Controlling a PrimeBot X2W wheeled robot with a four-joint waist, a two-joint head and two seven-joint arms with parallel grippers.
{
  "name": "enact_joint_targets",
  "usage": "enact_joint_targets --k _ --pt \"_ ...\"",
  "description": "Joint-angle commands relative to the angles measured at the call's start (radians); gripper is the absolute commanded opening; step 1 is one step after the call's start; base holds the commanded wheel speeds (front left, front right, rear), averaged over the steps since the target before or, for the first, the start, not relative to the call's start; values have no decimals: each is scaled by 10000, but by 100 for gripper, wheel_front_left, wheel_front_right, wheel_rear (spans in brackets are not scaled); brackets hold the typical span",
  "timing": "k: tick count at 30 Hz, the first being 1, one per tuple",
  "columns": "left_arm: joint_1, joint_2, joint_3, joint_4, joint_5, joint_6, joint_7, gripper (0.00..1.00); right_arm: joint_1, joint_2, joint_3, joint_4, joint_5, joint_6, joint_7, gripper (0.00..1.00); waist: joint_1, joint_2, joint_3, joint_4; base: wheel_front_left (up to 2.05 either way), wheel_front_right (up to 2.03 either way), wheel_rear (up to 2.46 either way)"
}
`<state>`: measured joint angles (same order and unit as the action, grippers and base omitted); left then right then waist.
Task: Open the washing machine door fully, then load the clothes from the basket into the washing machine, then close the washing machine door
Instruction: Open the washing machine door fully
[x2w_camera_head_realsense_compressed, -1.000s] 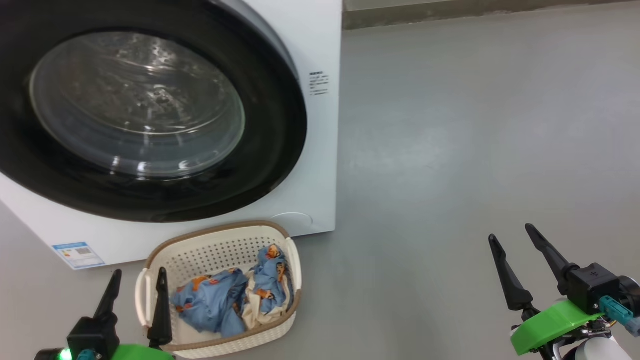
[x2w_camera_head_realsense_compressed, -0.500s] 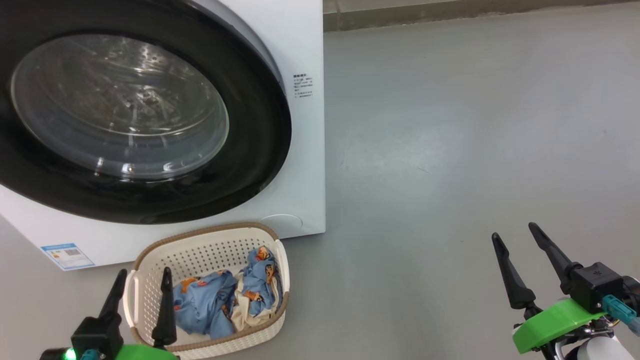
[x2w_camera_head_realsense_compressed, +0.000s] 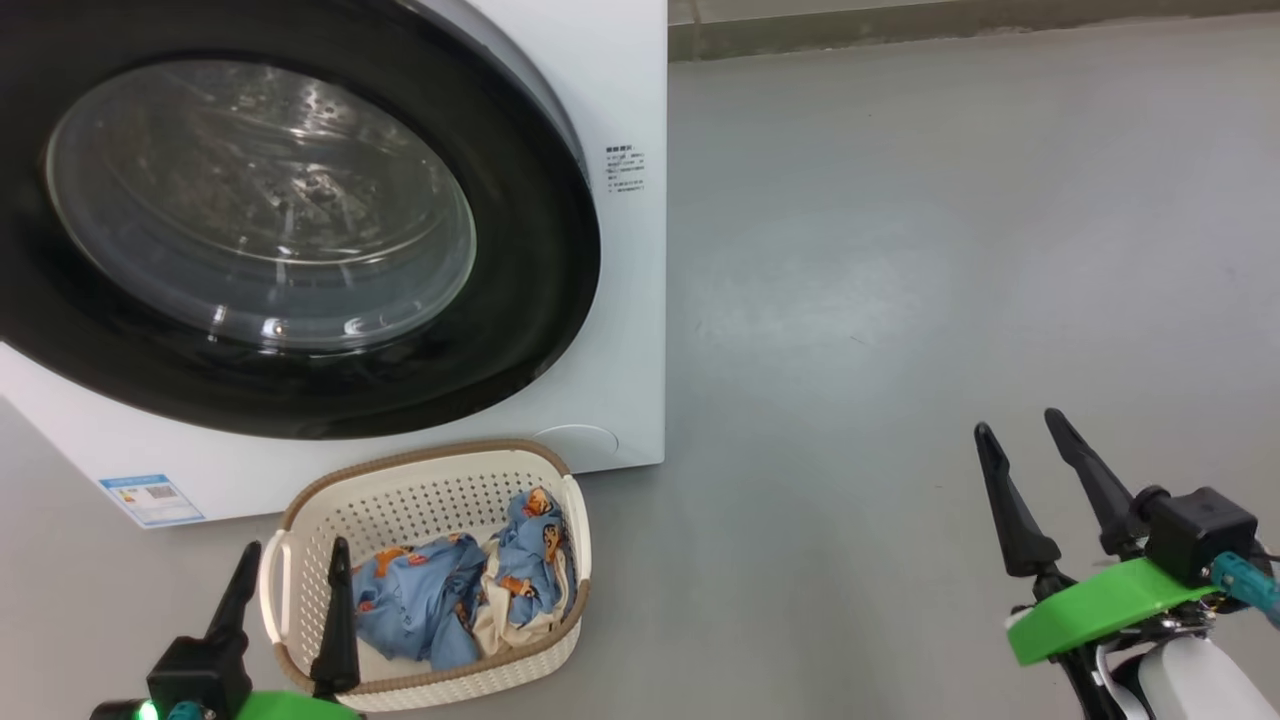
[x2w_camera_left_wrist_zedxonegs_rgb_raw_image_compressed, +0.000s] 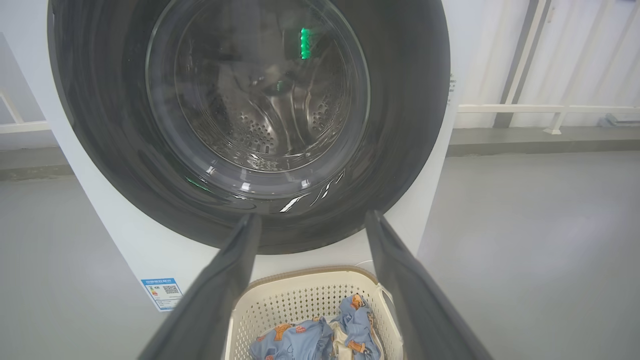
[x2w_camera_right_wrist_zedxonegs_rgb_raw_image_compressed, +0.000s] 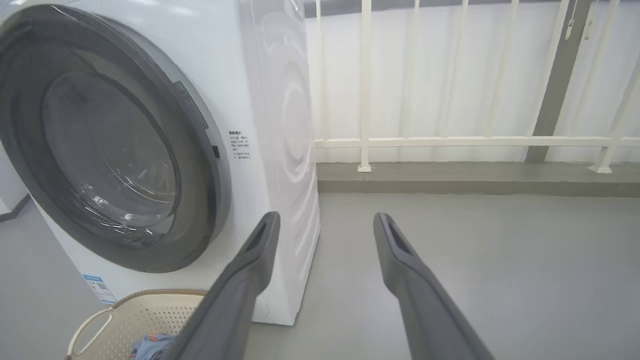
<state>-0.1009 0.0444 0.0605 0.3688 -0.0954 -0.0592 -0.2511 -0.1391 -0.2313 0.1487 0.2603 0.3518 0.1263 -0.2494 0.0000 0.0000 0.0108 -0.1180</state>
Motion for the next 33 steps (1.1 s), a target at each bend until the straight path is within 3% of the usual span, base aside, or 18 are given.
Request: enact_joint_targets --k 1,9,17,22,27,33 --pt "-180 100 234 -194 -117 85 -107 100 -413 -81 163 -261 295 44 -124 0 0 0 24 27 0 0 0" --pt "-160 67 -127 -148 -367 165 -107 100 -1315 24 274 -483 2956 44 -124 0 0 0 312 328 0 0 0" --pt "-559 61 -703 -205 -692 312 -107 100 -2803 -339 568 -30 6955 44 -124 0 0 0 866 949 0 0 0" --pt "-797 60 -1081 -355 -939 473 -107 100 -3816 -1013 1008 36 9870 44 93 0 0 0 1260 1438 0 0 0" --pt "-1030 60 -1520 -556 -1188 651 -107 100 -4629 -1522 817 -309 12101 44 1220 0 0 0 1721 1880 0 0 0" --pt "-1426 59 -2090 -762 -1450 828 -107 100 -5416 -1704 -4 -77 13821 44 3878 0 0 0 2335 2375 0 0 0"
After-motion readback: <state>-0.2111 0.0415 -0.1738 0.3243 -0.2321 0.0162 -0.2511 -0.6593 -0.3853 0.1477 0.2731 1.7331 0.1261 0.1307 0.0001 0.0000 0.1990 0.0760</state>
